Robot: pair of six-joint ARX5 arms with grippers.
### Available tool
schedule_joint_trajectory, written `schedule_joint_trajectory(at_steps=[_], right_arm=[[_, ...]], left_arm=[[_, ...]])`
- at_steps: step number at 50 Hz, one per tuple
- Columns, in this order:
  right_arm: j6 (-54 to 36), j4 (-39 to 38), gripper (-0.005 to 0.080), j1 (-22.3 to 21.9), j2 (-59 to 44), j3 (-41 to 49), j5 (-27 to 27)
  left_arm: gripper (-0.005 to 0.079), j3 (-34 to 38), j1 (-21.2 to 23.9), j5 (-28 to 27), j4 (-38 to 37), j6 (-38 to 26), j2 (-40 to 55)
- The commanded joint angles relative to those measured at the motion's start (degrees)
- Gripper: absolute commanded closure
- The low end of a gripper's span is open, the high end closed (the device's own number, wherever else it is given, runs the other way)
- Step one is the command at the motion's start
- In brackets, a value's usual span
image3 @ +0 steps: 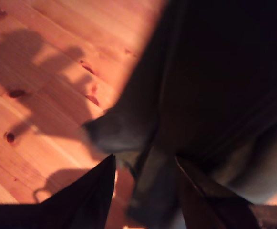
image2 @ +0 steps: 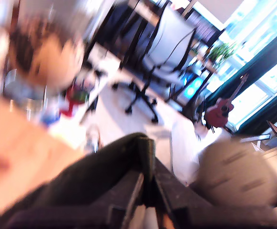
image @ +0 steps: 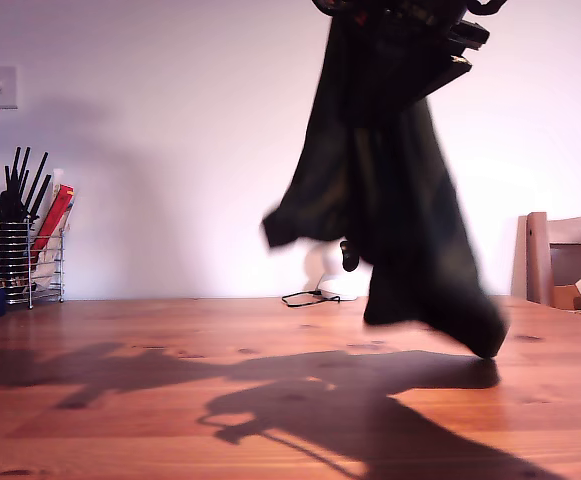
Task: Fold the underwear in front of you. After folding it, place it to the left side.
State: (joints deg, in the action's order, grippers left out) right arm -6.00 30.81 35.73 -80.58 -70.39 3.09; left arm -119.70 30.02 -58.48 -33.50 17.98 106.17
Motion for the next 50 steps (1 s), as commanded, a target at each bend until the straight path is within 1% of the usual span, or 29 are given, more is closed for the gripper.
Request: schedule_joint_trajectory(at_steps=[1, 7, 12, 18, 27, 29, 34, 41, 46, 50], right_arm=[[0.39, -0.04, 0.0399, 0.15, -0.15, -0.07, 0.5], [0.87, -0.09, 0.0399, 0.15, -0.15, -0.07, 1.42], [0.61, 0.83, 0.0399, 0.15, -0.17, -0.07, 3.5], [0.63, 2.58, 0.0399, 0.15, -0.24, -0.04, 3.91], [0.42, 1.6, 0.0399, 0.15, -0.5, 0.0, 3.91], [0.5, 1.2, 0.0399, 0.15, -0.5, 0.0, 3.67], [1.9, 0.44, 0.0398, 0.22, -0.52, 0.0, 0.59], [3.1, -1.09, 0.0375, 1.4, -1.31, 0.0, 0.24], [3.21, -1.03, 0.0375, 1.77, -3.21, 0.0, 0.26], [3.21, -0.92, 0.0375, 2.19, -5.31, 0.0, -0.87]], left_arm=[[0.0763, -0.31, 0.15, -0.2, 0.07, 0.04, -1.05], [0.0763, -0.57, 0.15, -0.46, -0.13, 0.09, -1.4], [0.0763, -0.79, 0.15, -0.85, -0.22, 0.09, -1.62], [0.0763, -2.1, 0.13, -0.87, -0.04, 0.74, -1.62], [0.0763, -4.37, 0.11, -1.11, -0.61, 1.33, -1.62], [0.0763, -4.61, 0.11, -1.09, -0.85, 1.33, -1.62], [0.0763, -4.72, 0.11, -1.11, -0.87, 1.31, -1.62], [0.0763, -4.72, 0.11, -1.11, -0.92, 1.31, -1.62], [0.0763, -4.96, 0.11, -1.11, -0.79, 1.33, -1.62], [0.0763, -5.27, 0.11, -1.09, -0.79, 1.33, -1.62]])
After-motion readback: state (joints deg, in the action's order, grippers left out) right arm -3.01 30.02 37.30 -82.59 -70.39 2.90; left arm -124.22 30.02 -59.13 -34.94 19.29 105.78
